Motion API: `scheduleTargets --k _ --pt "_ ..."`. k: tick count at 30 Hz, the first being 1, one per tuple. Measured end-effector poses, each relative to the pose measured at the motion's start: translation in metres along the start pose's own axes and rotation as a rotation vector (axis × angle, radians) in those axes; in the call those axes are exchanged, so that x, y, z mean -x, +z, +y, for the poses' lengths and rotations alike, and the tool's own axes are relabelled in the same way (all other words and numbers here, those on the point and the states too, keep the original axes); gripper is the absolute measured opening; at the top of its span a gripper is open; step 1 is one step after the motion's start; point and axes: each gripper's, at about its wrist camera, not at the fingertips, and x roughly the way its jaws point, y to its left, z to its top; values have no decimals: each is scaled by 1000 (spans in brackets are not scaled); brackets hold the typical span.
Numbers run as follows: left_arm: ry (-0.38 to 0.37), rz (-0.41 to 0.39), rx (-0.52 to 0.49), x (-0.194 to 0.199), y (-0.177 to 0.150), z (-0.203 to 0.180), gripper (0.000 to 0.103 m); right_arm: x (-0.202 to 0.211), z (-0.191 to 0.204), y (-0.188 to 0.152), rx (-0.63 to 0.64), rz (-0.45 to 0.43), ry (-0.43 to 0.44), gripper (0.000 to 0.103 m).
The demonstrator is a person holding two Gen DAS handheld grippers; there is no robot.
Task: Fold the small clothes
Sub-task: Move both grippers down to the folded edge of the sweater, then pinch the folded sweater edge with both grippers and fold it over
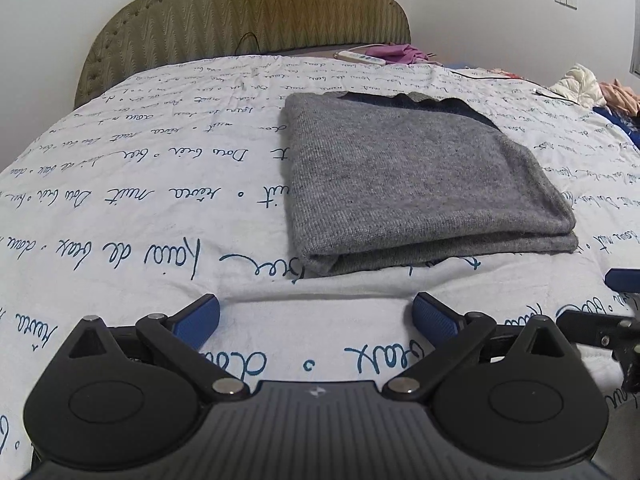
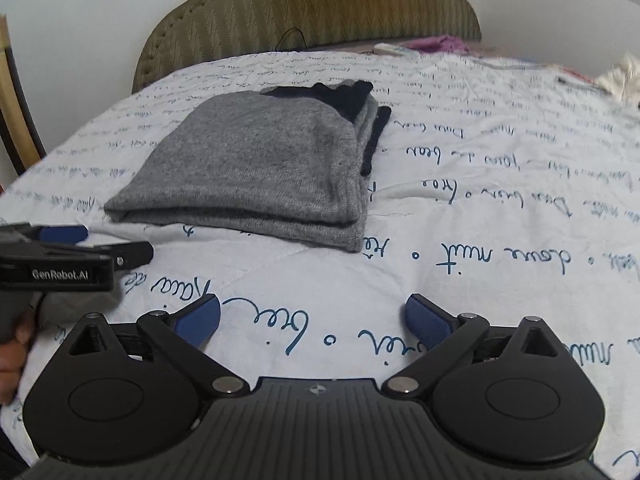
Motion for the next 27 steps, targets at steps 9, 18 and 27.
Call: scheduleTargets --k 9,18,27 --pt "-109 -308 -11 51 7 -2 103 27 -21 46 -101 -253 73 96" --pt "-50 -34 -42 -18 20 -20 103 -52 -43 101 -281 -104 186 73" --pt "-22 -75 184 -15 15 23 65 -66 -55 71 -270 16 210 22"
